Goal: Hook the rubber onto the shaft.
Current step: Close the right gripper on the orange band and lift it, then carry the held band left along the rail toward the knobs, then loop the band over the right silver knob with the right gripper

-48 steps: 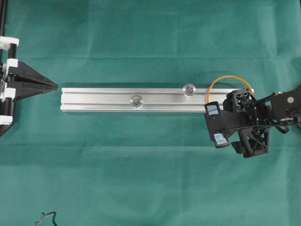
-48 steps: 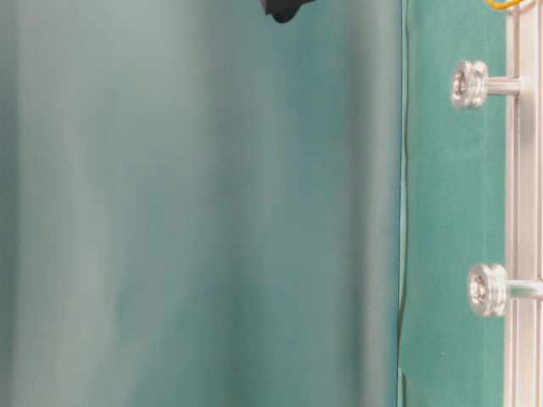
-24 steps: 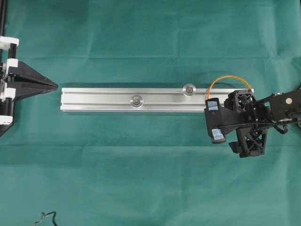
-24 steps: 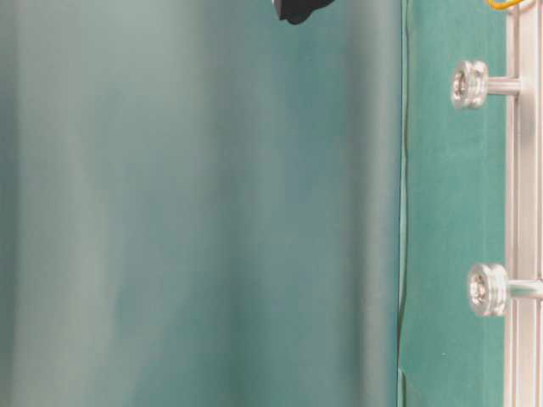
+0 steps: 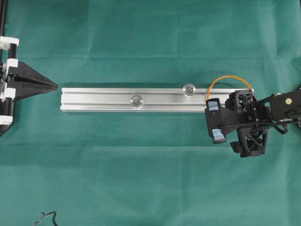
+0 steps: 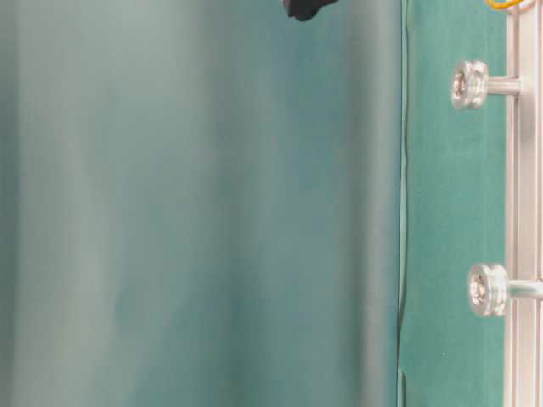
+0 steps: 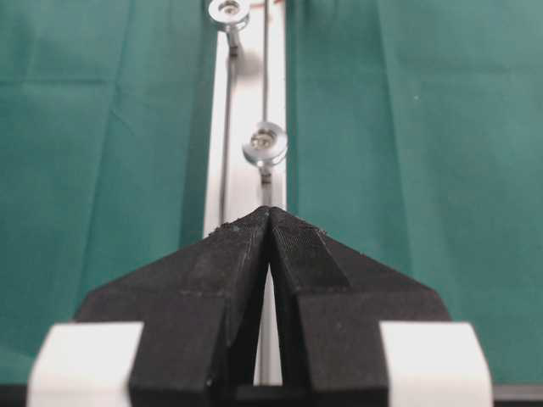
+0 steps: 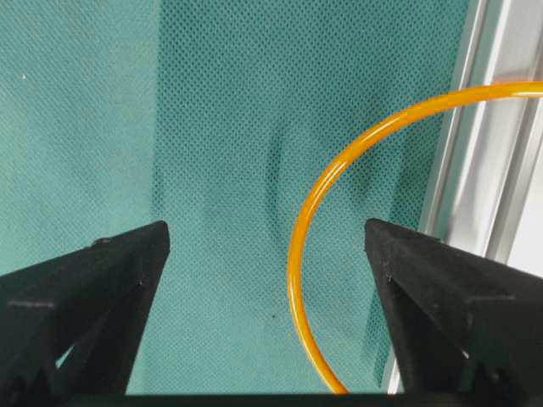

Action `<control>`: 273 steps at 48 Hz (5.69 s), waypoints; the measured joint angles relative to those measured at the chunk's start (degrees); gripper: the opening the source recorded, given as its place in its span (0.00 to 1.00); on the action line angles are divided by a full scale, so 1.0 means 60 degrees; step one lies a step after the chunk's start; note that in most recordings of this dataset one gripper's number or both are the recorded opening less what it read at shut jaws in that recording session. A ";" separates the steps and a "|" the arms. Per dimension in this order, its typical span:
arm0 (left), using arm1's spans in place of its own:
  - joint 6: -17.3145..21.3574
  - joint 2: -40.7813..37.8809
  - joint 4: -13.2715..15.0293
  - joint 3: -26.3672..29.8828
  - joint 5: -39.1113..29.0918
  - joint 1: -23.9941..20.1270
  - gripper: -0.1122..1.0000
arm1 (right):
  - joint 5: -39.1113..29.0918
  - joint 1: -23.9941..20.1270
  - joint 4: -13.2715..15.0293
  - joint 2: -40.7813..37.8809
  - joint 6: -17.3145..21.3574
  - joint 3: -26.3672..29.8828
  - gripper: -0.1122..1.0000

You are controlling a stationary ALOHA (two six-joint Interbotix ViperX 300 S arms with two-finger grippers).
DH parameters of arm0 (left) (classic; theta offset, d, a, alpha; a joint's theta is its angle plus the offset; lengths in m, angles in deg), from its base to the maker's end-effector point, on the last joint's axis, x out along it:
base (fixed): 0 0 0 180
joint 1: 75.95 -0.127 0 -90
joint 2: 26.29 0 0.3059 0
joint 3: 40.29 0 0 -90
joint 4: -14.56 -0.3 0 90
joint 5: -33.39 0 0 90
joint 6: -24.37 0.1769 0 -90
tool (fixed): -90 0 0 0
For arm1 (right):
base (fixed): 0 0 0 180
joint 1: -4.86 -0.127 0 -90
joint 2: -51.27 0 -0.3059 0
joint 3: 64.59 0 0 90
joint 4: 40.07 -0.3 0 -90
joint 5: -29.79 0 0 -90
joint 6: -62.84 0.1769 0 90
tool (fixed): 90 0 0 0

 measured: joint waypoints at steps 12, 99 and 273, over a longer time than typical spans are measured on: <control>0.0000 0.0000 0.0000 0.0000 0.0000 0.0000 0.10 | 0.0000 0.0000 0.0088 -0.0088 0.0000 -0.0015 0.42; 0.0000 0.0000 0.0000 0.0000 0.0029 0.0015 0.10 | -0.3677 0.0000 0.0762 0.1948 0.0015 0.1890 0.15; 0.0000 0.0000 0.0000 0.0029 0.0029 0.0117 0.10 | -0.3618 0.0161 0.1494 -0.0732 -0.0029 0.4541 0.15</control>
